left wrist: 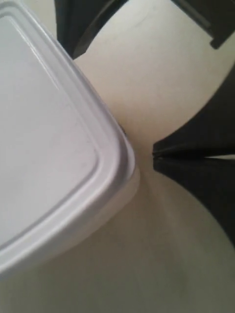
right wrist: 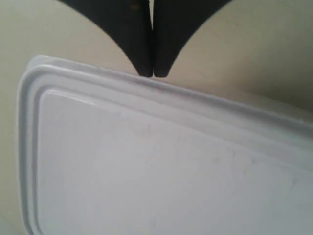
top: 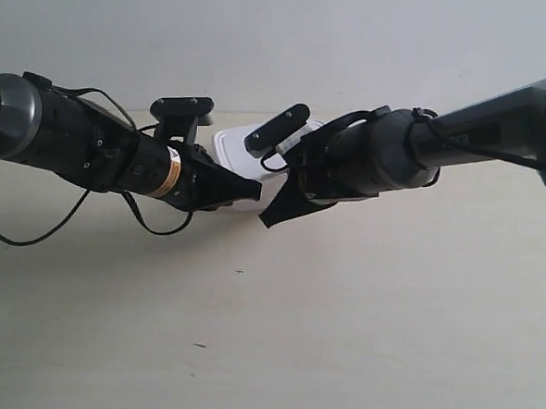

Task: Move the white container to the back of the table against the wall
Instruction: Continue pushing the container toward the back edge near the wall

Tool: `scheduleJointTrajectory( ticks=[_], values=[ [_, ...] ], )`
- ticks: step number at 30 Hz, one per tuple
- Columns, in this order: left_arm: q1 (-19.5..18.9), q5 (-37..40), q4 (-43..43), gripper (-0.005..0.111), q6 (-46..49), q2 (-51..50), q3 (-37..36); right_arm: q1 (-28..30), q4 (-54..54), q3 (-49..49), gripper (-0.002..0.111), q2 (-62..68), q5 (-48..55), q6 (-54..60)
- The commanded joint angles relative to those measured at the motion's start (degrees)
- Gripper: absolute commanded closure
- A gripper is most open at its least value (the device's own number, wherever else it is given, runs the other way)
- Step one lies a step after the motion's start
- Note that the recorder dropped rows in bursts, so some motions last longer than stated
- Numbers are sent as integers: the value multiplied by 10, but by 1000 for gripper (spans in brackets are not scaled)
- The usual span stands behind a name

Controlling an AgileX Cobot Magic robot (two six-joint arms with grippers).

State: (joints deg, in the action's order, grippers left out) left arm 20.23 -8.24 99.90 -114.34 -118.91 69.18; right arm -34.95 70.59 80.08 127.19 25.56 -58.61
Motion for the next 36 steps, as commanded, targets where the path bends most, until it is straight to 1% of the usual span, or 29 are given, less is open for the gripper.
scheduleJointTrajectory(
  ticks=[1, 4, 7, 10, 11, 14, 17, 23, 36],
  values=[
    [-17, 5, 0, 107, 2, 2, 3, 14, -2, 14, 108, 1, -13, 8],
    [-37, 3, 0, 107, 0, 2, 3, 26, -8, 14, 108, 2, -48, 7],
    [-50, -13, 0, 107, -4, 2, 3, 48, -42, 14, 108, 4, -113, 10],
    [-51, -32, 0, 107, -2, 2, 3, 66, -65, 14, 108, 7, -159, 22],
    [-51, -56, 0, 107, -2, 0, 3, 70, -65, 14, 108, 9, -167, 22],
    [-49, -97, 0, 107, -2, -15, 10, 80, -65, 14, 108, 11, -177, 22],
    [-49, -98, 0, 107, -8, -41, 28, 84, -66, 14, 108, 11, -180, 22],
    [-49, -148, 0, 107, -7, -89, 72, 84, -66, 14, 108, 11, -181, 22],
    [-49, -138, -11, 107, 0, -131, 147, 84, -78, 14, 108, 11, -191, 27]
  ],
)
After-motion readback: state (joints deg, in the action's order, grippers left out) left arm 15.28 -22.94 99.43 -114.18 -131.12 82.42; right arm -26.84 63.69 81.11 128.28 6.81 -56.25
